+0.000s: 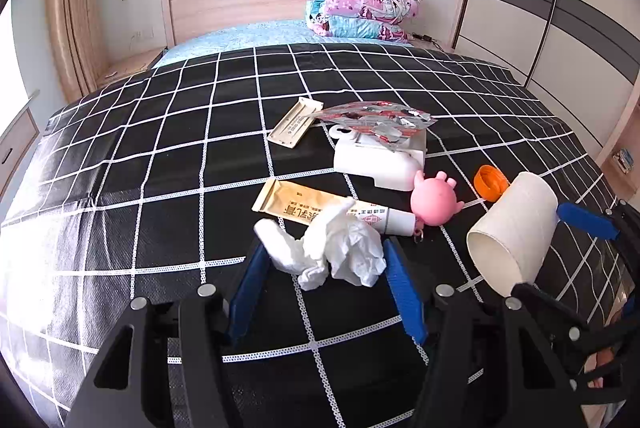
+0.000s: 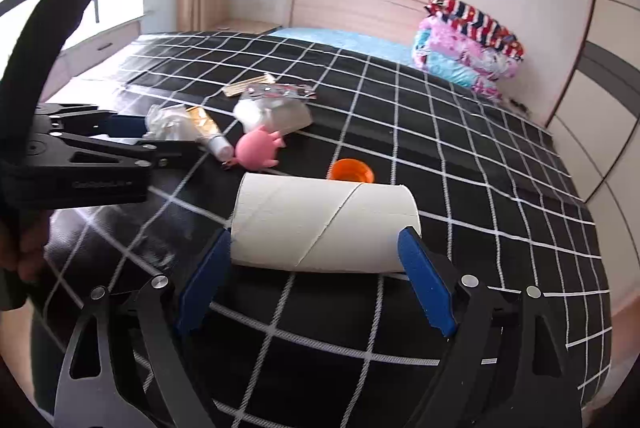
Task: Collect trash
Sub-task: 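Grasp the white paper tube with the right tool while the left tool grasps the white tissue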
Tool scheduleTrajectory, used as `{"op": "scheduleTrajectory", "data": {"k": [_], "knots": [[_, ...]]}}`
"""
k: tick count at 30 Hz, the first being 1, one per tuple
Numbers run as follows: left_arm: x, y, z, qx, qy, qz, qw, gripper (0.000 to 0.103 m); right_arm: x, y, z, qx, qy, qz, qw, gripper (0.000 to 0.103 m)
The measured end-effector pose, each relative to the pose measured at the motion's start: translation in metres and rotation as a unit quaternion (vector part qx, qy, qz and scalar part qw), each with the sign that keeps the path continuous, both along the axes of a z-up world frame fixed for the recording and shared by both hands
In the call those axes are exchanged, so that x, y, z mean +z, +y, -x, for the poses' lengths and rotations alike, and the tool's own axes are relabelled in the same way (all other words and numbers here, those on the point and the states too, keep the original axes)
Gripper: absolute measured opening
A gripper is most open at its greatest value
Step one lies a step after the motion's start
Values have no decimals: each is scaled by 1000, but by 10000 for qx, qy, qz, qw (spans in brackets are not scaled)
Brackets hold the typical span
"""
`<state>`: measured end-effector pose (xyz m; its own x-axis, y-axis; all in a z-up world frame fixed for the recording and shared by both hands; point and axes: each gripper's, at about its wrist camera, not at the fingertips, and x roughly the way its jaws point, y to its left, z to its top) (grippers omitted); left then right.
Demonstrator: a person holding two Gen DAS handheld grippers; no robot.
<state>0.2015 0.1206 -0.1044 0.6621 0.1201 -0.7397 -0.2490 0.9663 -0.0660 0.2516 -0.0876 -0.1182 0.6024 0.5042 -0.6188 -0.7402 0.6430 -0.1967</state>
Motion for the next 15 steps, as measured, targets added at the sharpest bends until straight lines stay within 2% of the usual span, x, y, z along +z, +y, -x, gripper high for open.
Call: {"op": "scheduleTrajectory", "data": {"k": [2,5,9,12,15], "knots": [[0,0,-1,-14,-3,-7,10000,56,-3,1,-2,-131,-91,38,9999,83],[0,1,0,-15,-24,-1,10000,54,-6,1,-4,-221,-160,96,9996,65],[0,2,-1,11,-48,-5,10000,35,-8,-3,-8,-350,-177,119,9992,42],[1,2,3,18,-63,-4,10000,27,-7,-8,-11,-415,-225,84,9989,22],[1,2,6,3,-73,29,10000,23,-4,-16,-12,-468,-220,-52,9986,17]]}}
